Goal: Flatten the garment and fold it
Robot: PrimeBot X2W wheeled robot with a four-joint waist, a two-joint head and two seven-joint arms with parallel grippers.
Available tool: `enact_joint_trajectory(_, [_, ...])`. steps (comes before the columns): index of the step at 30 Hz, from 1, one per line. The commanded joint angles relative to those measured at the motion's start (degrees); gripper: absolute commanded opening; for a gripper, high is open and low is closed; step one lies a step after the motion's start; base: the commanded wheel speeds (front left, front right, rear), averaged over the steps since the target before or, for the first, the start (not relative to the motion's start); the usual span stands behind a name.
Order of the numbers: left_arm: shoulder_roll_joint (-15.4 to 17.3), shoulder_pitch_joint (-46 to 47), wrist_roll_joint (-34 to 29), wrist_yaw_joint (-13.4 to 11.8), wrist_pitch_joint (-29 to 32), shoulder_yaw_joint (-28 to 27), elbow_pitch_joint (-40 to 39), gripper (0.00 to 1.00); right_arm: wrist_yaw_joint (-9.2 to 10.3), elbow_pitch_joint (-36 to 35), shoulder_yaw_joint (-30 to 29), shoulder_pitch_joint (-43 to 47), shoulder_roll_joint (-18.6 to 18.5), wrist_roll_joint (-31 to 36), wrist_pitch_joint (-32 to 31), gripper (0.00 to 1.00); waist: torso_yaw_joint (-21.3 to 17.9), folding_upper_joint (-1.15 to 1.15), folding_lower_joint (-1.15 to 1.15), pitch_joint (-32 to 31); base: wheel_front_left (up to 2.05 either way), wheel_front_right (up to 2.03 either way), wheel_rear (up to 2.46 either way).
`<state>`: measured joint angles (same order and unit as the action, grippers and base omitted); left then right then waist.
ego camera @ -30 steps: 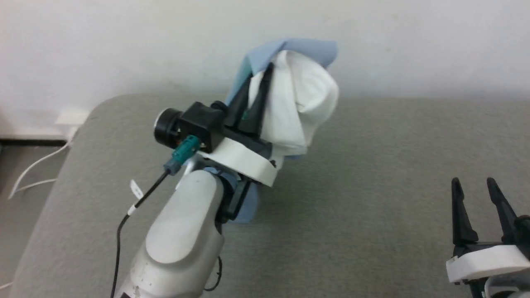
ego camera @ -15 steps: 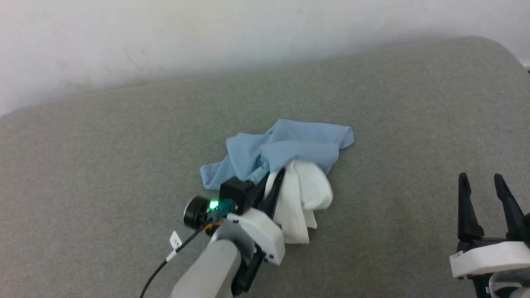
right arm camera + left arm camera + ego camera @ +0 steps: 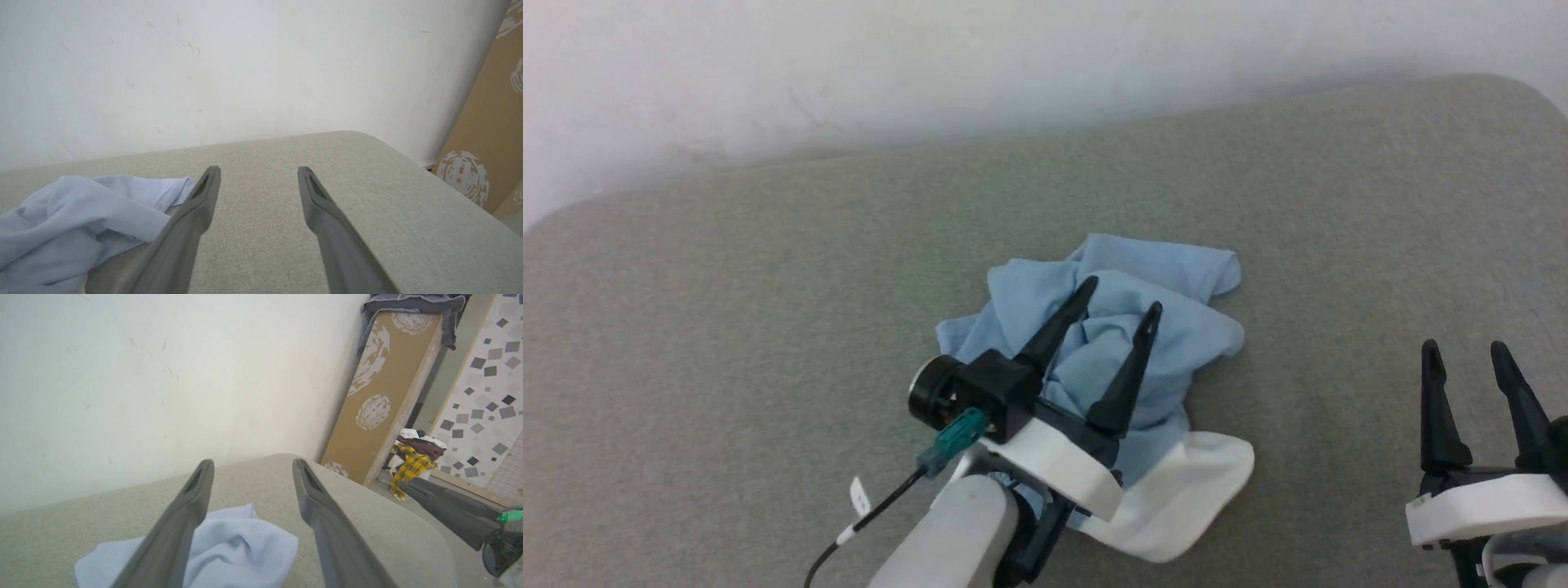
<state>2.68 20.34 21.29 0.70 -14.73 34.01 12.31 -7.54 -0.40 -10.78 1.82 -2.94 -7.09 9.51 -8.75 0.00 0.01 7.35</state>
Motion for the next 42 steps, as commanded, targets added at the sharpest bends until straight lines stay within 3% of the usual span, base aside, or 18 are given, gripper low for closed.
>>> enact_joint_trajectory(1, [0.21,-1.93,-1.04,-0.69,-0.25,-1.12,-1.45,1.00,0.05,-0.35,0.01,0.22,0.06,0.21,-0.25,1.00,2.58,0.00,-0.01,-2.32,0.00,0.00,0.00])
enact_joint_trajectory(10, [0.87,-7.68,-4.17,-3.93,-0.26,-12.87,-5.31,1.00,0.05,-1.56,0.09,2.12,0.06,0.47,-1.41,1.00,5.29,0.00,-0.01,-4.71,0.00,0.00,0.00])
enact_joint_trajectory(16, [3.08,-13.56,-3.61,-6.30,-0.26,-22.25,-5.24,1.00,0.05,-2.25,0.54,3.36,0.06,0.58,-2.00,1.00,5.77,0.00,-0.01,-6.16,0.00,0.00,0.00])
enact_joint_trajectory(22, [5.08,-19.23,-2.96,-7.05,-0.27,-28.37,-5.19,1.00,0.05,-2.88,1.55,4.74,0.06,0.59,-2.74,1.00,6.06,0.00,-0.01,-7.36,0.00,0.00,0.00])
enact_joint_trajectory(32, [4.20,-22.43,-2.87,-6.81,-0.27,-30.21,-6.76,1.00,0.05,-1.36,2.26,3.63,0.06,-1.06,-4.40,1.00,6.75,0.00,-0.01,-6.53,0.00,0.00,0.00])
enact_joint_trajectory(37, [3.12,-20.66,-3.14,-6.40,-0.27,-30.00,-7.40,1.00,0.05,5.89,3.69,-3.70,0.06,-2.38,-7.12,1.00,7.44,0.00,-0.01,-4.20,0.00,0.00,0.00])
enact_joint_trajectory(42, [2.13,-18.16,-4.00,-5.79,-0.27,-29.33,-8.51,1.00,0.05,16.27,5.10,-15.16,-2.42,-5.38,-15.31,1.00,9.01,0.00,-0.01,-1.24,0.00,0.00,0.00])
